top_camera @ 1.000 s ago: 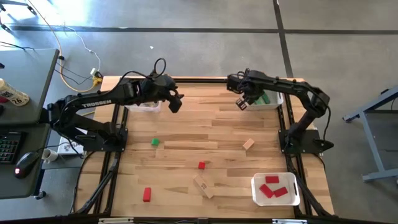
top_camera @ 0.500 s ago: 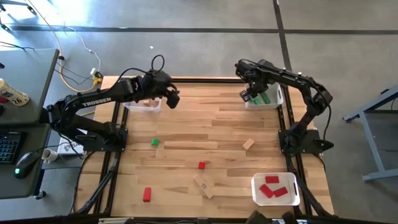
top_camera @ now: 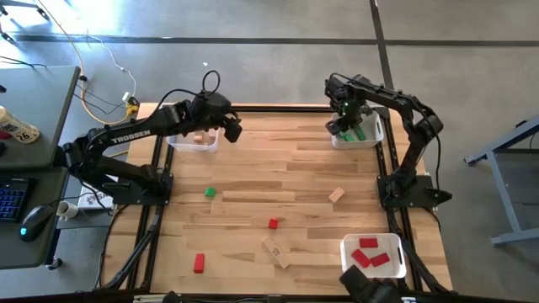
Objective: Sort & place blocks by color
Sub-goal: Put the green block into the gray bin, then put the brown block into the transparent bin
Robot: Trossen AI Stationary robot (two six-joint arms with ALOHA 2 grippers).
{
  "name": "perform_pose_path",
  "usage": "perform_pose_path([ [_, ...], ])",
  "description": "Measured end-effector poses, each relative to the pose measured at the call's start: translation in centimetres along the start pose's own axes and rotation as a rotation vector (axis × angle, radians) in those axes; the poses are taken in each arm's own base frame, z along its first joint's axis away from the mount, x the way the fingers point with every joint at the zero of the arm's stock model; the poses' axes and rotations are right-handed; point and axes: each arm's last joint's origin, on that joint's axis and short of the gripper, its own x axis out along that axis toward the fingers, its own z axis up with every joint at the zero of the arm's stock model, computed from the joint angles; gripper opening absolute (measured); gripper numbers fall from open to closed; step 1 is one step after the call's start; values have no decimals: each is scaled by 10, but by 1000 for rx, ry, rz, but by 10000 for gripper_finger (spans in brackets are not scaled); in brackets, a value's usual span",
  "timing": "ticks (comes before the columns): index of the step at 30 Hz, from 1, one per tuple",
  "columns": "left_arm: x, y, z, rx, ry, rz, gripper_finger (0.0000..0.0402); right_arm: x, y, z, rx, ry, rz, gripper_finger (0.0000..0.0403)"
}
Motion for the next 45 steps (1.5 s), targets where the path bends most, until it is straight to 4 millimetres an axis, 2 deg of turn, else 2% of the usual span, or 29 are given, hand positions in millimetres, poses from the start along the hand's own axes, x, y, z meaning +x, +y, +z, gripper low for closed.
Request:
perform_pose_path([
  [17,2,9,3,-26,-13,29,243,25,-14,13,-32,95,54,110],
  [25,2,11,1,-26,3,37,243,25,-14,12,-47,101,25,194],
  [30,2,11,-1,-19,27,48,243,24,-15,5,-50,176,-7,210],
  [36,2,12,-1,-18,26,67,243,11,-13,-5,-63,174,-19,207],
  [40,2,12,-1,-18,25,72,243,-7,-11,-14,-54,94,-73,208],
  [45,2,12,-2,-17,38,61,243,-33,-6,-31,-17,-5,-40,208],
])
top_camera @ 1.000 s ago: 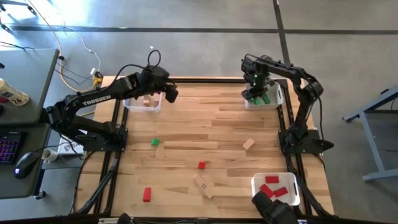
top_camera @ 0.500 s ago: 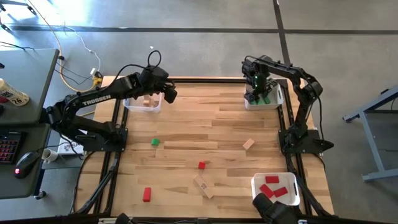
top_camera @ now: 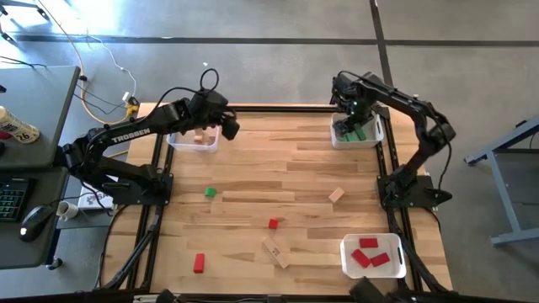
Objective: Sort & place blocks by color
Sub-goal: Put the brown block into the transparent bin
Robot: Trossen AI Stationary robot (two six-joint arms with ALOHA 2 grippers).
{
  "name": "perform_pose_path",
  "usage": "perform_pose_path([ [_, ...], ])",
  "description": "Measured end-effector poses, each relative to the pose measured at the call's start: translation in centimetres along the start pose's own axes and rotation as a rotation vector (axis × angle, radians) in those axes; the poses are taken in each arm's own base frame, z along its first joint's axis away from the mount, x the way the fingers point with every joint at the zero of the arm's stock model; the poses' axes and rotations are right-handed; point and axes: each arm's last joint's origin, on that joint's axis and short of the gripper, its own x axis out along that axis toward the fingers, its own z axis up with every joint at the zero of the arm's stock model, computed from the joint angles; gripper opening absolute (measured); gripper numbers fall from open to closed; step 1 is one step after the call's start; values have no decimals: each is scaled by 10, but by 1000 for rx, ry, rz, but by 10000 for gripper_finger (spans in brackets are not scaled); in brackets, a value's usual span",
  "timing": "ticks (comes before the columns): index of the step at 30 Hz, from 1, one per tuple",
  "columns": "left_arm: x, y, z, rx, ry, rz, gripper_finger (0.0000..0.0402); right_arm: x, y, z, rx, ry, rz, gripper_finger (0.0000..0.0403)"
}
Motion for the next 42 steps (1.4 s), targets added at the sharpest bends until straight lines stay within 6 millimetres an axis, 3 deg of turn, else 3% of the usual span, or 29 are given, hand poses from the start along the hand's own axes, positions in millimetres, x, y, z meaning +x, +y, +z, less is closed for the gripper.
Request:
perform_pose_path([
  [7,-1,-3,-8,17,87,-79,243,-32,22,-28,-43,-119,118,209],
  [13,-2,-9,-10,37,108,-115,243,-48,47,-52,-163,-154,193,209],
  [22,-5,-18,-13,66,108,-143,243,-50,89,-81,-504,-125,133,222],
  [32,-7,-24,-14,117,105,-162,243,-51,133,-118,-1128,-166,14,245],
  [42,-7,-24,-14,120,107,-164,243,-49,166,-158,-1363,-205,-74,245],
])
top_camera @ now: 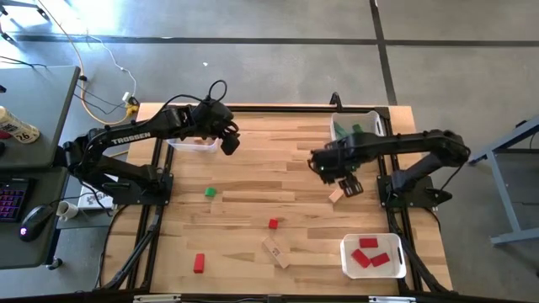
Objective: Sort & place blocks by color
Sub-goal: Put the brown block into the transparent bin
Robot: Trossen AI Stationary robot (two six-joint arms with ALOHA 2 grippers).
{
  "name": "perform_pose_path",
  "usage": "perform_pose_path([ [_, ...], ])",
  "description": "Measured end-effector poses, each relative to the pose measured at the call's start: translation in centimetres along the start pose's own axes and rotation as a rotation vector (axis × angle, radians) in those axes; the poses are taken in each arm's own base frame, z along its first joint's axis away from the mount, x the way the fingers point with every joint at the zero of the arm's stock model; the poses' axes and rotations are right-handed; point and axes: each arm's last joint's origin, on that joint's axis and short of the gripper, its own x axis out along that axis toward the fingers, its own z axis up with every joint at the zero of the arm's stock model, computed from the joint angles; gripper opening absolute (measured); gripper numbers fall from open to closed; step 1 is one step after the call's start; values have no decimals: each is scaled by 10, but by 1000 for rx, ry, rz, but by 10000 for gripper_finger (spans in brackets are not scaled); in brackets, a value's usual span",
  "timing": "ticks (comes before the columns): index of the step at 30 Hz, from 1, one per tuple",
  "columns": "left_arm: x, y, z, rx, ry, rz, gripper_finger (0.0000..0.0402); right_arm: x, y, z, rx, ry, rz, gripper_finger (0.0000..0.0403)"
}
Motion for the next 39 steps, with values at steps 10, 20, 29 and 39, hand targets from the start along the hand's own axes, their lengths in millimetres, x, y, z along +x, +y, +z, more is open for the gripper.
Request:
perform_pose_path([
  [10,0,-3,-1,2,6,-5,243,27,31,33,-119,98,31,245],
  [20,-2,-11,-3,27,5,-23,243,64,38,55,-99,239,50,245],
  [29,-2,-12,-3,30,5,-23,243,93,39,54,-41,309,69,245],
  [39,-2,-12,-3,30,4,-21,243,135,45,24,-94,435,27,245],
])
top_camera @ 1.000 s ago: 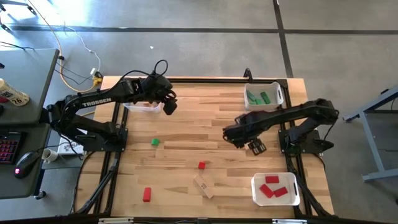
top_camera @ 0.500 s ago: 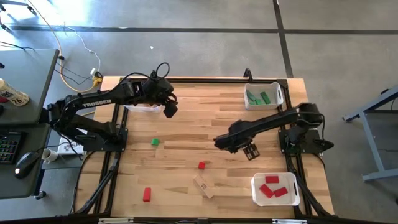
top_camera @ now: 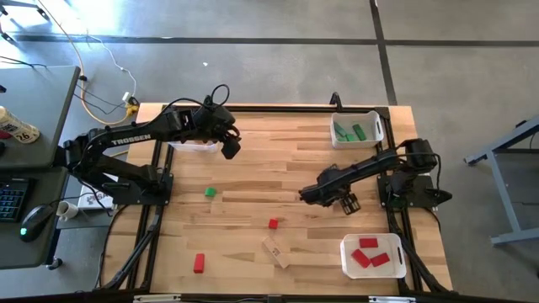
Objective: Sort & place blocks by color
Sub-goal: Put the brown block into the transparent bin
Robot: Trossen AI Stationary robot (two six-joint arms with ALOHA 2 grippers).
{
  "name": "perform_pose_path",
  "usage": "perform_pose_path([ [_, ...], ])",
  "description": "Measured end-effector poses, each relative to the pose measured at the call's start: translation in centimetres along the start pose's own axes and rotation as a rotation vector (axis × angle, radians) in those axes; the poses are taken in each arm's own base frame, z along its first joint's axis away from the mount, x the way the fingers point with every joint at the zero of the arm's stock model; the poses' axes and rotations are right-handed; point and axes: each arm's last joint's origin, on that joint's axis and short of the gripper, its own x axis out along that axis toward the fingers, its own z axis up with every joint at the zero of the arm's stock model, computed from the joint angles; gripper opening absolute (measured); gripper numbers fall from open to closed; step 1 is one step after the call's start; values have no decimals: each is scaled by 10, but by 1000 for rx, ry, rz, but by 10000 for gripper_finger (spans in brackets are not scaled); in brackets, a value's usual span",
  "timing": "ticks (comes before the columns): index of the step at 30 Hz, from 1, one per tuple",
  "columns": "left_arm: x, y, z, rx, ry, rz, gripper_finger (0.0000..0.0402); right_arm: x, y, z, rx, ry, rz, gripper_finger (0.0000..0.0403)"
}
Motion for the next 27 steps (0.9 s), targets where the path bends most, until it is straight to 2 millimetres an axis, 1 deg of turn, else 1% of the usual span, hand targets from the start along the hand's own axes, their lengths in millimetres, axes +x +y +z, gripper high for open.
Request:
perform_pose_path([
  [3,0,0,0,-1,-1,5,243,9,1,2,-28,-28,2,245],
  [7,0,1,0,-4,-4,20,243,9,1,4,-37,-33,-87,245],
  [13,0,1,0,-27,-4,22,243,7,-1,13,-25,-150,-52,245],
  [18,0,1,0,-27,-4,22,243,21,2,11,-17,-135,-42,245],
  [21,0,1,0,-27,-4,22,243,24,3,9,2,-135,-25,242],
  [24,0,1,0,-27,-5,23,243,24,3,11,7,-156,-19,218],
  [27,0,1,0,-27,-5,23,243,24,4,11,26,-159,-6,168],
])
